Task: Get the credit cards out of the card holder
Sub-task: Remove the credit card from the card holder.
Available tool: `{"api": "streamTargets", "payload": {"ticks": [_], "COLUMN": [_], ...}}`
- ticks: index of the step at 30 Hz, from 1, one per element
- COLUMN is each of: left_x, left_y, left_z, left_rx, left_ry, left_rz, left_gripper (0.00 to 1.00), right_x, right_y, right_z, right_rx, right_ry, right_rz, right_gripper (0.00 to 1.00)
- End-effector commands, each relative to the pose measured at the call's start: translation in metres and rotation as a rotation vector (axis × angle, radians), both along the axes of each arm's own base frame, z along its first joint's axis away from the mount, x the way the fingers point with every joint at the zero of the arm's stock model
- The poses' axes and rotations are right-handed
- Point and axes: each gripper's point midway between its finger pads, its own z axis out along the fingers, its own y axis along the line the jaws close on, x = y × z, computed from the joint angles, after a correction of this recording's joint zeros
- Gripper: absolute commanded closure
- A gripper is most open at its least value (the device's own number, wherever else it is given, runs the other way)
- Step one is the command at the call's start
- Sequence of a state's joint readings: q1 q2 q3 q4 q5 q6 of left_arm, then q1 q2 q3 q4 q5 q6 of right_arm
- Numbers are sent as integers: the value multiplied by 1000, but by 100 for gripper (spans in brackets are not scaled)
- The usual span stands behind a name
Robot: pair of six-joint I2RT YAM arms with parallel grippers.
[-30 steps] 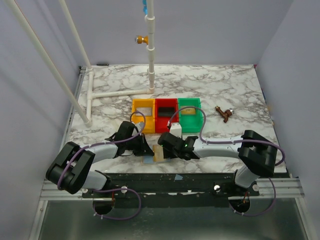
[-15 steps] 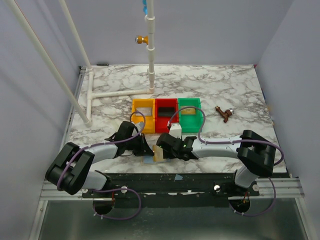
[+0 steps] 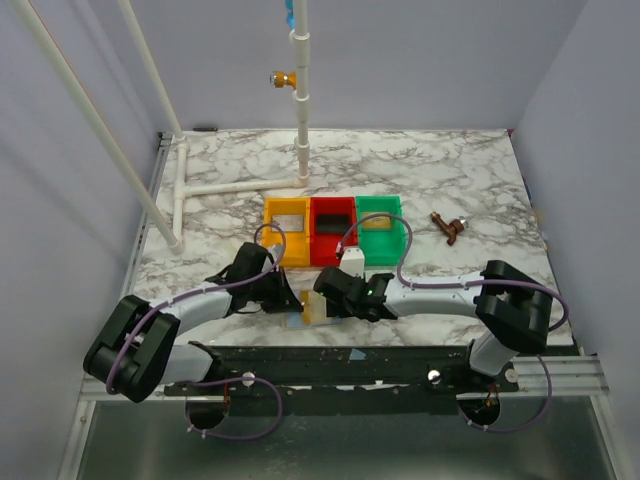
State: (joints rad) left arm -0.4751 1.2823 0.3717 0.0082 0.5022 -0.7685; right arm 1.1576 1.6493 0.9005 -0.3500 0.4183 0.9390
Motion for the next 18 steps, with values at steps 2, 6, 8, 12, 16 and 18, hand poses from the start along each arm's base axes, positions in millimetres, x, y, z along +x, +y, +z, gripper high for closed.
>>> {"api": "streamTargets", "payload": {"ticks": [2,6,8,12,16,18], "left_x": [-6,-7,-7,-6,-3,-1], "left_y": [42,49,52,57,61,63], "left_z": [-28,-28,-26,-17,-2,6], "left_rx": [249,284,289,290,285,289], "left_ry": [82,92,90,70,33,15], "left_rz": [104,130,143,171,193,202], "left_gripper": [100,100,100,100,100,100], "right_x": [-15,-15,-16,-16,-16,-15], "right_y": [-41,-41,-41,-41,-41,-40], "right_z": [-30,-30,-31,-29,-29,-28], "right_rx": [-169,-164,-164,-156,-154,-153], "right_ry": [45,47,48,45,44,44], "right_rz": [-1,0,3,2,2,1], "right_gripper": [47,47,47,47,47,47]}}
